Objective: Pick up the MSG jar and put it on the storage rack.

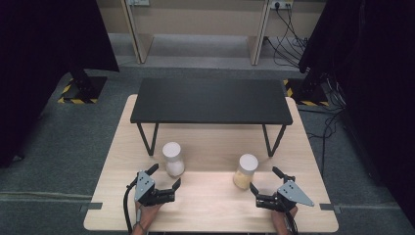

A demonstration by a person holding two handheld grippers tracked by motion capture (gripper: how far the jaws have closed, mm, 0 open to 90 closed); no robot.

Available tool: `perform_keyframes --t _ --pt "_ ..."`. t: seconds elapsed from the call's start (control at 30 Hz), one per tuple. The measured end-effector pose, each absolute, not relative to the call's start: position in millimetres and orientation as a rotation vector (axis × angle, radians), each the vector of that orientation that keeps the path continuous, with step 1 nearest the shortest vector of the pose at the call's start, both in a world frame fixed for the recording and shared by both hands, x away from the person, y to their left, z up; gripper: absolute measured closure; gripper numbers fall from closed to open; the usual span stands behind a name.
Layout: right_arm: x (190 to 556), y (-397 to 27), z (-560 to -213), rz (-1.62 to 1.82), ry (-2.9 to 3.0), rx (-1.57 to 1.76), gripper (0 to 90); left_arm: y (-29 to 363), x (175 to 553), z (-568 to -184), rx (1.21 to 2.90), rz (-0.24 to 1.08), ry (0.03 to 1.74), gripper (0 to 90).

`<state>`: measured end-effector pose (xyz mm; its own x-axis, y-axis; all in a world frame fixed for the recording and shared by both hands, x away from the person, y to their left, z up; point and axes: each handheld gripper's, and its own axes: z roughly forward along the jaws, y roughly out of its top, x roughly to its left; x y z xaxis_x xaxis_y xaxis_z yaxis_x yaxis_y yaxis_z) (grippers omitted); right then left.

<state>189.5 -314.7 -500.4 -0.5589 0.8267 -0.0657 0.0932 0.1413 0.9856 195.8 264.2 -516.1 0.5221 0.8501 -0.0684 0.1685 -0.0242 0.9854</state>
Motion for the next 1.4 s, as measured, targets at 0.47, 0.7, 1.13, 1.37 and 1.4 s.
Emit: perform_keyframes --t 0.47,0.7,1.13,1.37,1.4 --pt "188.7 -314.8 -500.9 1.473 1.781 0.880 0.1 264.1 195.0 -516.4 1.518 0.692 0.919 0.1" --pt "188.5 -314.9 -501.0 1.474 1.782 0.877 0.1 264.5 194.5 -517.0 1.511 0.693 0.920 0.1" --pt "188.6 -314.9 -501.0 1.474 1.784 0.871 0.0 264.5 194.2 -518.0 1.496 0.694 0.928 0.1" --pt "188.7 -315.1 -501.0 1.475 1.783 0.873 0.1 265.2 194.7 -517.9 1.491 0.691 0.934 0.1" --pt "188.6 -315.0 -501.0 1.475 1.782 0.873 0.0 265.3 195.1 -517.8 1.490 0.692 0.935 0.1"
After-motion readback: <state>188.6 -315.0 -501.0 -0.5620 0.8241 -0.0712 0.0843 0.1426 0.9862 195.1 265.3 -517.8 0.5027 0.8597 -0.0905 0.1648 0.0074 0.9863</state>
